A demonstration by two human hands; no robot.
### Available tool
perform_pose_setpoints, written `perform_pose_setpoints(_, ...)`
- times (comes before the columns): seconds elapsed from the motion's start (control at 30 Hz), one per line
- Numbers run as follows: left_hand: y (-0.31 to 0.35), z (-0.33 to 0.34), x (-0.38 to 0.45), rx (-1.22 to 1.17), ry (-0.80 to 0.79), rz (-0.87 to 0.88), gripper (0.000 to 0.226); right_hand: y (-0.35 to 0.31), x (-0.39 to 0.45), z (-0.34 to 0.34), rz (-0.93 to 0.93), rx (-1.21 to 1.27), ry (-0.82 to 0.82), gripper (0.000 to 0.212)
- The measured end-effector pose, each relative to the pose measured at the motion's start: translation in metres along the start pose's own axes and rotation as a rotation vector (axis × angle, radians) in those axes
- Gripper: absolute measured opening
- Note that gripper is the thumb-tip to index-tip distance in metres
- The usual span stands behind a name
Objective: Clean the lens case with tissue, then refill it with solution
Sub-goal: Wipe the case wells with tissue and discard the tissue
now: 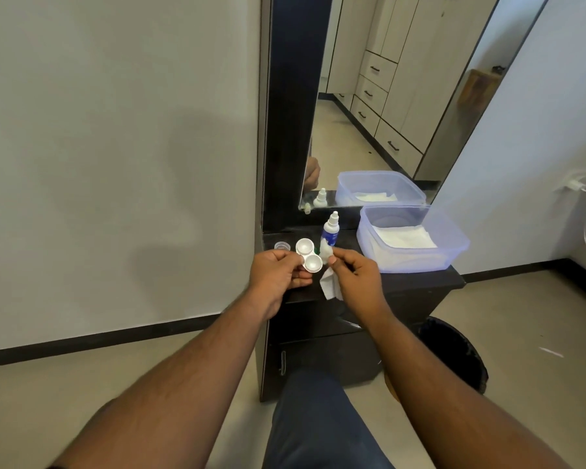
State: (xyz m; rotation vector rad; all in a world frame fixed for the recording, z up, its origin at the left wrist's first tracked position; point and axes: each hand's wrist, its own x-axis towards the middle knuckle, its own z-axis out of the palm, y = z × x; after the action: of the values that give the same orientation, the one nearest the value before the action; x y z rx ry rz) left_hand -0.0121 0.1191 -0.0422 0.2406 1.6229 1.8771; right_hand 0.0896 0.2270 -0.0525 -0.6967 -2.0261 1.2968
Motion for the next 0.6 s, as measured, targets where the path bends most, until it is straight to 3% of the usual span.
perform_pose_setpoints(0.13,0.003,-0.003,-0.003,-0.060,-0.003,-0.012,0.007,0.002,-0.002,0.015,0.029,0.102,0.001,0.022)
perform_pose_setpoints(0.33,0.003,0.000,0.000,-0.204,0.133,-0.079,0.002,0.005,-0.002,0.012,0.021,0.144,0.020,0.016)
perform_pose_setpoints(0.6,0.007,-0.005,0.000,-0.145,0.029,-0.156,0.012,0.006,0.000,0.016,0.075,0.142,0.054,0.017)
